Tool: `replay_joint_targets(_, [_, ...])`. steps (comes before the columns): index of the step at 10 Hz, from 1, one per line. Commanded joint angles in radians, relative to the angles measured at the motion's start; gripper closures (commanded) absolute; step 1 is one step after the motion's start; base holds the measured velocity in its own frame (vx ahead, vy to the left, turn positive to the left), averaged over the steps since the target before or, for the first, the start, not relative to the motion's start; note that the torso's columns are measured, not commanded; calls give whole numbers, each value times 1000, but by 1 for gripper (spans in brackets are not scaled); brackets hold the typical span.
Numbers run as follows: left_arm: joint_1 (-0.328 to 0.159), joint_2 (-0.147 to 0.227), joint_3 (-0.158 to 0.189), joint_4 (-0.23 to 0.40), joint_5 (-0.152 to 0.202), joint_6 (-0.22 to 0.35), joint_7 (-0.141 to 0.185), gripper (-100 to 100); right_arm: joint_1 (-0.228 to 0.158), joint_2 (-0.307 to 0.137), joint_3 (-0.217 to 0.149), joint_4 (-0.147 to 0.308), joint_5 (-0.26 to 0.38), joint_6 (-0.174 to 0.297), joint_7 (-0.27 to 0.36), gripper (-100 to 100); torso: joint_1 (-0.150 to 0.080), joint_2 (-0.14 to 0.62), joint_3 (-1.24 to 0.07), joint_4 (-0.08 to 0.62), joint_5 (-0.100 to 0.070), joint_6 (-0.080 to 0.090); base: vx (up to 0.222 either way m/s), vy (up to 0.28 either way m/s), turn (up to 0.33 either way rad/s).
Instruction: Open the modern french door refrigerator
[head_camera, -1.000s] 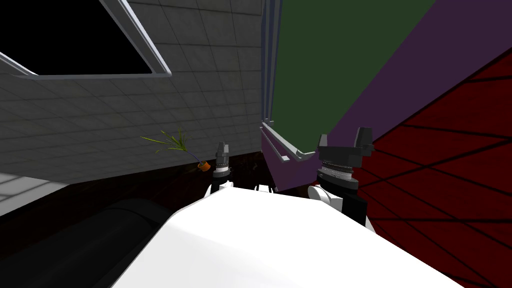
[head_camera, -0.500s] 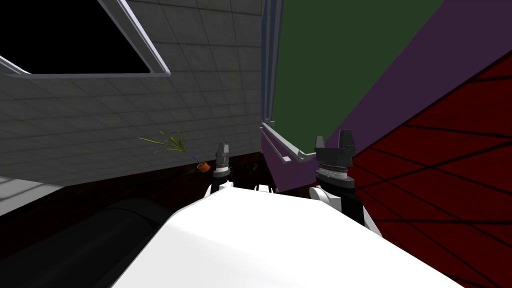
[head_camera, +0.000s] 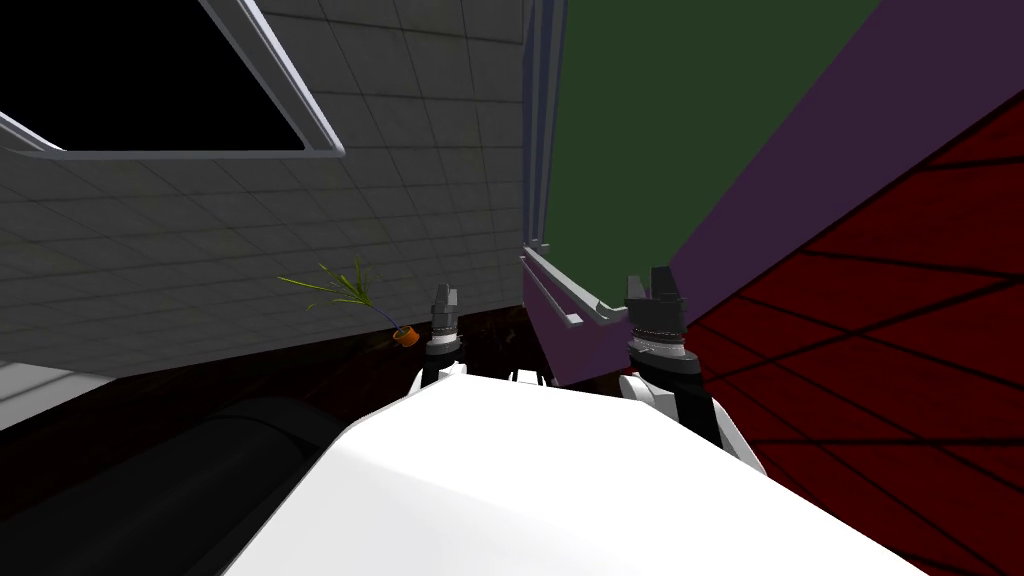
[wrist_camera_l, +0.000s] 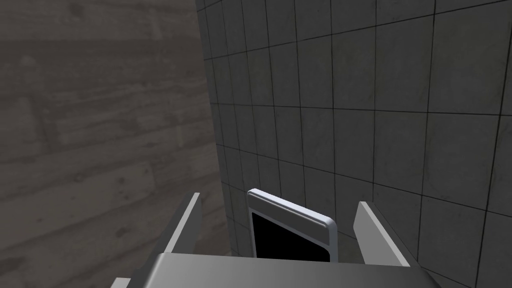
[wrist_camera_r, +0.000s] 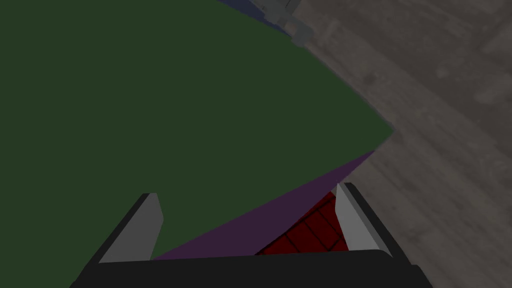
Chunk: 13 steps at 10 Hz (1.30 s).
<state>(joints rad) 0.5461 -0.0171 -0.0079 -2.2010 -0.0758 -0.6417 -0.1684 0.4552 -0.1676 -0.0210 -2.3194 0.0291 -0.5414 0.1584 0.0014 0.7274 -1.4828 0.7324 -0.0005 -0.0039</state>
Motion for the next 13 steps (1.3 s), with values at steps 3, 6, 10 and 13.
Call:
replay_joint_targets(3, [0,0,0,0,0,0,0,0,4,-20,2,40,63,-5,117,-100,-1,0,0,1,0,1,20,21,-1])
replay_joint_targets(6, [0,0,0,0,0,0,0,0,5,-35,1,77,128,-13,204,-100,-4,4,2,3,-1,3,23,22,-12])
replay_joint_targets(10, [0,0,0,0,0,0,0,0,5,-41,1,96,162,-18,293,-100,-4,5,3,3,-1,3,17,14,-8])
replay_joint_targets(13, [0,0,0,0,0,0,0,0,5,-51,0,137,232,-26,387,-100,-4,6,4,3,-1,3,15,12,-17])
